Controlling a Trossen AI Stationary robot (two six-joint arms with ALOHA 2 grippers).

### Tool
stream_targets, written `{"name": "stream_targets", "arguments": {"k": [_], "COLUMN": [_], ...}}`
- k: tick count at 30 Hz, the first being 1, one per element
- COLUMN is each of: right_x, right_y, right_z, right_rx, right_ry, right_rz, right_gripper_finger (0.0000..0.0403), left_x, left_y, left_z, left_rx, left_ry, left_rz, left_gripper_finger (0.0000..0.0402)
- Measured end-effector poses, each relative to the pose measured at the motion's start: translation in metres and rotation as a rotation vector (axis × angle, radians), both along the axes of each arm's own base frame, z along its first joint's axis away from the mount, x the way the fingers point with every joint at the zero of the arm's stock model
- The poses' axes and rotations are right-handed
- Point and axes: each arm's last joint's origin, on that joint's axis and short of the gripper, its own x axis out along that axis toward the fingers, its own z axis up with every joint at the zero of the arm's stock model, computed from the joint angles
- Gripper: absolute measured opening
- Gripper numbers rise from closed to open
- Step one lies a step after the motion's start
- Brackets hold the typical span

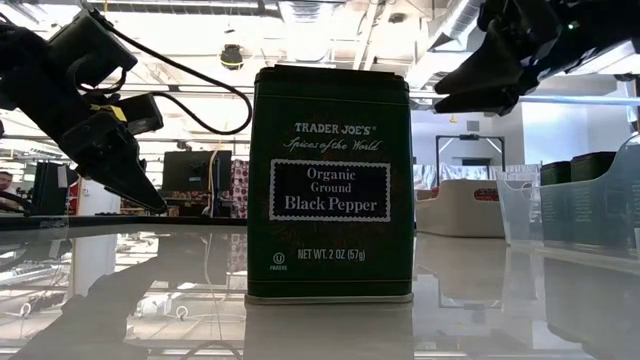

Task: Sort spices by type
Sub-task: Put the black seasoning can into the white transparent bin

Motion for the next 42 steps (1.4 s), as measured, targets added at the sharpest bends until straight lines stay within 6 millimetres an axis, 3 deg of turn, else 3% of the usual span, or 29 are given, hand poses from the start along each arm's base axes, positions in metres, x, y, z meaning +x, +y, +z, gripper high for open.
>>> {"name": "stream_targets", "arguments": {"k": [13,24,28,37,42], "right_x": [0.002,0.007,0.028,0.094,0.112], "right_y": [-0.007,-0.009,0.002,0.037,0.047], "right_z": [0.002,-0.003,0.001,0.023,0.023], "right_rx": [0.008,0.039,0.033,-0.134,-0.160], "right_ry": [-0.021,-0.015,0.011,0.045,0.055], "right_rz": [-0.036,-0.061,-0.017,0.106,0.129], "right_gripper_finger": [0.0386,0.0395,0.0389,0.0384,0.0384], "left_x": [0.000,0.000,0.000,0.001,0.001], "left_y": [0.001,0.001,0.001,0.001,0.001], "left_z": [0.000,0.000,0.000,0.003,0.012], "left_rx": [0.018,0.030,0.030,0.119,0.199], "left_ry": [-0.001,0.004,0.004,-0.006,-0.168], "left_rz": [0.025,0.014,0.015,-0.035,-0.089], "left_gripper_finger": [0.0183,0.0183,0.0183,0.0183,0.0183]}}
